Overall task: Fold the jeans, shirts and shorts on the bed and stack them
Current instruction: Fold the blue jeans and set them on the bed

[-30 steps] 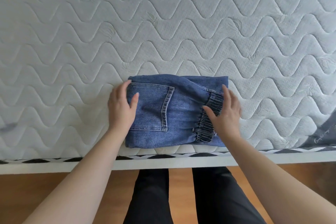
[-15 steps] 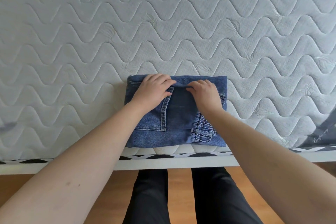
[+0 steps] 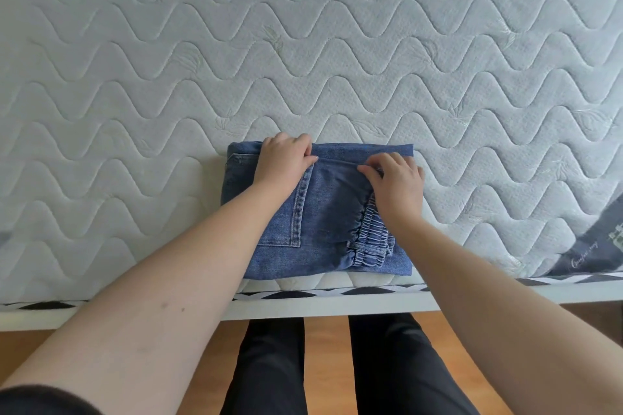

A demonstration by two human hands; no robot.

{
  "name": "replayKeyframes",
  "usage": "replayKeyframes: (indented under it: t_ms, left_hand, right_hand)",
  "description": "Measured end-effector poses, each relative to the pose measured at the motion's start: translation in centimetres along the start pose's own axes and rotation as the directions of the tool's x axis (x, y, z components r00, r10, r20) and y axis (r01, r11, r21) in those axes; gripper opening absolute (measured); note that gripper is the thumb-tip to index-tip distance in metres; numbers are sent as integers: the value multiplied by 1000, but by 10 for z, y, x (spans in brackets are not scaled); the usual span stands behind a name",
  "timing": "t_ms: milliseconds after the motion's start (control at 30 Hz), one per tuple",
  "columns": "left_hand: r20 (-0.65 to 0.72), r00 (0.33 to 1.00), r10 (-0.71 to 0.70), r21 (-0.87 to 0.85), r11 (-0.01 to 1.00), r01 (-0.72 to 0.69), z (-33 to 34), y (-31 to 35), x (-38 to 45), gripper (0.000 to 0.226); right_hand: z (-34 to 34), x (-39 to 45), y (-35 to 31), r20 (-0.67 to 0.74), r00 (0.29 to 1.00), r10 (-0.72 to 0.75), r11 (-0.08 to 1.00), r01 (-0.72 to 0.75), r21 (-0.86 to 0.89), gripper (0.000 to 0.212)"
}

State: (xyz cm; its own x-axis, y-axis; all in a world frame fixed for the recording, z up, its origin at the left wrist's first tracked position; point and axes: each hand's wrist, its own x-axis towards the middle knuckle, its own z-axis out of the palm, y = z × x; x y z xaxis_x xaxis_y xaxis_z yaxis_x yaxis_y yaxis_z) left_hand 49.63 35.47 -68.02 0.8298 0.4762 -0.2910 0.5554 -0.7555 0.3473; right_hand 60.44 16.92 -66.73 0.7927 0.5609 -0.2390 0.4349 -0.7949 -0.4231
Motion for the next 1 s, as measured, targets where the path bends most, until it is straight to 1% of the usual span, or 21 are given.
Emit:
replayKeyframes:
  t_ms: [67, 133, 200, 233, 300, 367, 433, 467, 500, 533, 567, 600, 633, 667, 700, 733, 767, 833, 900, 1000]
  left_hand:
    - [-53, 998, 16, 4, 1000, -16, 5, -3, -5, 24]
    - [-105, 994, 25, -6, 1000, -26, 7, -6, -11, 24]
    - [-159, 986, 52, 14, 999, -50, 7, -9, -16, 22]
    - [-198, 977, 78, 27, 997, -74, 6, -11, -20, 20]
    - [-268, 953, 142, 41, 990, -136, 4, -13, -30, 17]
    - [-294, 941, 168, 54, 986, -159, 0, -18, -43, 24]
    - [-332, 938, 101, 21, 995, -100, -2, -28, -59, 33]
    - [-359, 933, 29, -20, 999, -39, -2, -33, -69, 37]
    - [-377, 924, -69, -87, 995, 39, -1, -37, -79, 42]
    - [-371, 908, -193, -192, 973, 128, 1, -41, -89, 46]
    - [-333, 880, -338, -328, 917, 228, 3, -42, -98, 51]
    - [-265, 833, -485, -471, 819, 327, 5, -44, -106, 55]
    - [-176, 767, -617, -599, 686, 414, 6, -45, -112, 58]
    - [-73, 696, -714, -695, 537, 478, 6, -47, -115, 58]
    - [37, 645, -763, -753, 403, 520, 7, -51, -116, 56]
    - [137, 625, -768, -770, 314, 555, 7, -55, -117, 53]
    - [217, 631, -745, -756, 281, 591, 7, -58, -116, 54]
    - [314, 658, -685, -713, 287, 640, 7, -66, -115, 57]
    - [355, 683, -638, -708, 293, 642, 7, -72, -116, 52]
    - [394, 748, -535, -716, 332, 615, 3, -79, -122, 49]
  right_hand:
    - [2, -7, 8, -34, 999, 39, 999, -39, 9, 31]
    - [5, -13, 13, -55, 985, 164, 986, -164, 16, 51]
    - [7, -19, 15, -65, 954, 292, 955, -287, 69, 74]
    - [7, -22, 15, -65, 940, 334, 939, -326, 112, 82]
    - [7, -29, 16, -55, 922, 382, 908, -364, 206, 90]
    - [7, -36, 20, -33, 908, 418, 882, -397, 252, 96]
    - [9, -42, 28, 22, 888, 460, 851, -447, 274, 100]
    - [11, -44, 31, 60, 880, 471, 836, -467, 290, 100]
    - [11, -44, 33, 96, 877, 471, 826, -476, 301, 97]
    - [11, -42, 35, 123, 879, 461, 824, -476, 307, 91]
    - [11, -39, 37, 138, 882, 450, 825, -470, 313, 82]
    - [10, -36, 40, 148, 886, 440, 827, -464, 318, 74]
    - [9, -32, 41, 159, 887, 433, 828, -461, 320, 69]
    - [7, -30, 41, 170, 888, 428, 828, -460, 319, 67]
    - [5, -29, 41, 177, 890, 420, 828, -456, 326, 67]
    - [4, -30, 40, 181, 895, 408, 825, -446, 346, 67]
    - [3, -32, 38, 187, 901, 391, 817, -433, 380, 66]
    - [5, -38, 35, 213, 909, 359, 794, -418, 443, 63]
    - [7, -41, 33, 232, 911, 340, 787, -411, 460, 64]
    - [9, -41, 31, 215, 921, 326, 802, -390, 452, 60]
